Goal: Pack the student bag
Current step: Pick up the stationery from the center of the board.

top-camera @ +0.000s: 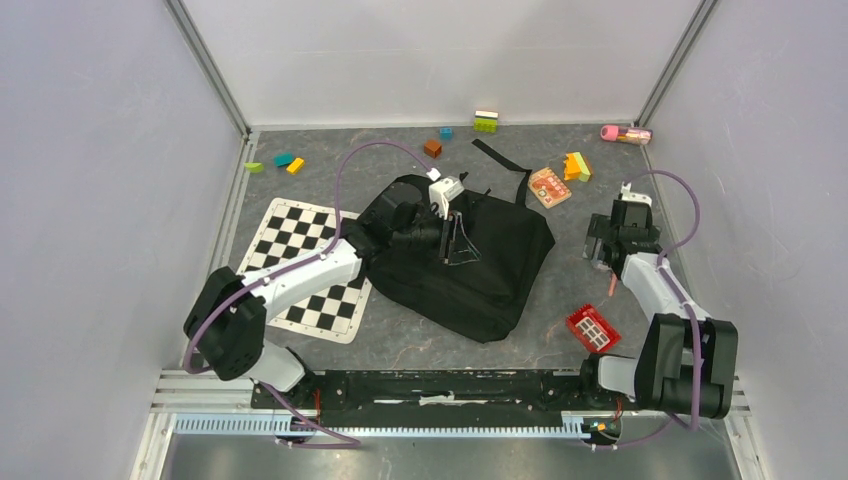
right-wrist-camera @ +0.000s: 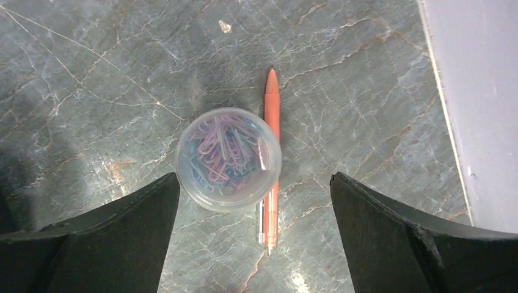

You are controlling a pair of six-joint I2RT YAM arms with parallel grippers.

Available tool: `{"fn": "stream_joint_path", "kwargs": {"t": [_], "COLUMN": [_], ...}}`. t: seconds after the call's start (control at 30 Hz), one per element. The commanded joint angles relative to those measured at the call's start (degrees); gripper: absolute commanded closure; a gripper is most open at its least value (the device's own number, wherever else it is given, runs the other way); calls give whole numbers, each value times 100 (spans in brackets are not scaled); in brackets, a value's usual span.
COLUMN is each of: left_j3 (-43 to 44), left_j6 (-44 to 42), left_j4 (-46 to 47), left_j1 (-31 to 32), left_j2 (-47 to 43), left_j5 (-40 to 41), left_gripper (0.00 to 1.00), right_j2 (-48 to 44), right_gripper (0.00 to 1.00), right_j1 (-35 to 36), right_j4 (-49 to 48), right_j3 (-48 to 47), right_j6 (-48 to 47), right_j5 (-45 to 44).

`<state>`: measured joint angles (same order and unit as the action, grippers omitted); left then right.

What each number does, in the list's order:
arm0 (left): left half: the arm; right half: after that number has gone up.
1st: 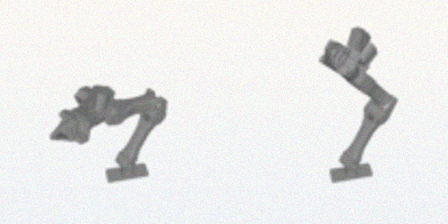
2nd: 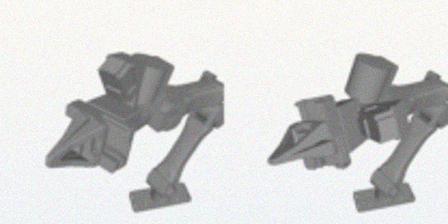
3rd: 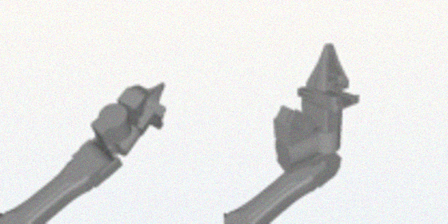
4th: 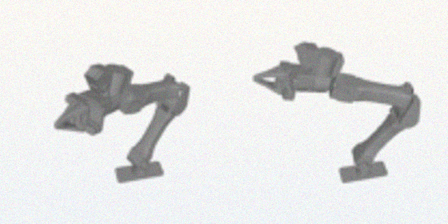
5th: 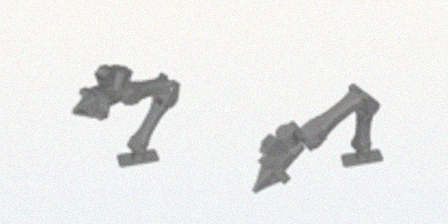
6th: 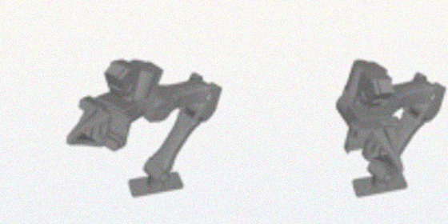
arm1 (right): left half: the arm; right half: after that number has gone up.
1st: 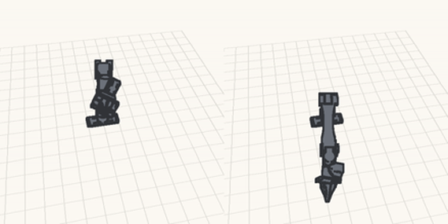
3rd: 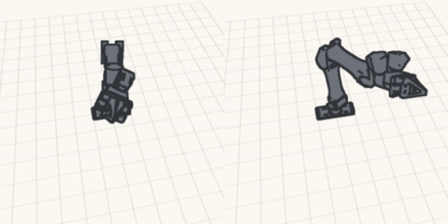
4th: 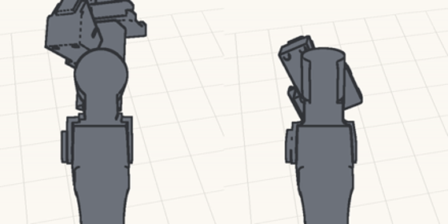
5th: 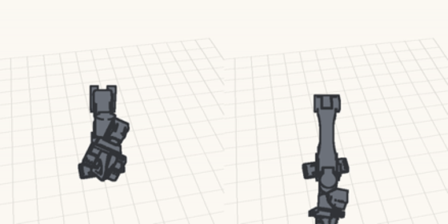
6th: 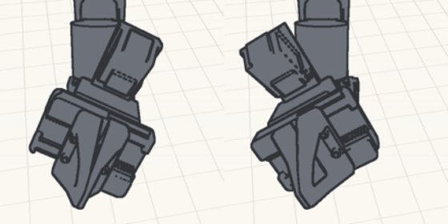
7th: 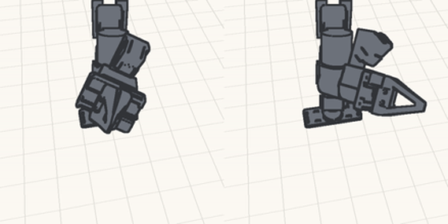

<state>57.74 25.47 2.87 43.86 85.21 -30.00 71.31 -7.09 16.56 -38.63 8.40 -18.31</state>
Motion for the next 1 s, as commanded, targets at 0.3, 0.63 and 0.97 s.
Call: {"fn": "stream_joint_path", "kwargs": {"t": [0.3,0.63,0.97], "left_j3": [326,294,358], "left_j6": [187,151,-81], "left_j4": [-150,-49,25], "left_j1": [18,23,48], "left_j2": [-405,-450,-433], "left_j5": [453,334,-214], "left_gripper": [72,96,98], "right_j2": [710,438,-638], "right_gripper": [22,90,100], "right_j1": [-172,-170,76], "right_j4": [-377,-281,22], "right_j3": [-129,-341,-1390], "right_j6": [-638,-587,-506], "right_j5": [719,915,2577]}}
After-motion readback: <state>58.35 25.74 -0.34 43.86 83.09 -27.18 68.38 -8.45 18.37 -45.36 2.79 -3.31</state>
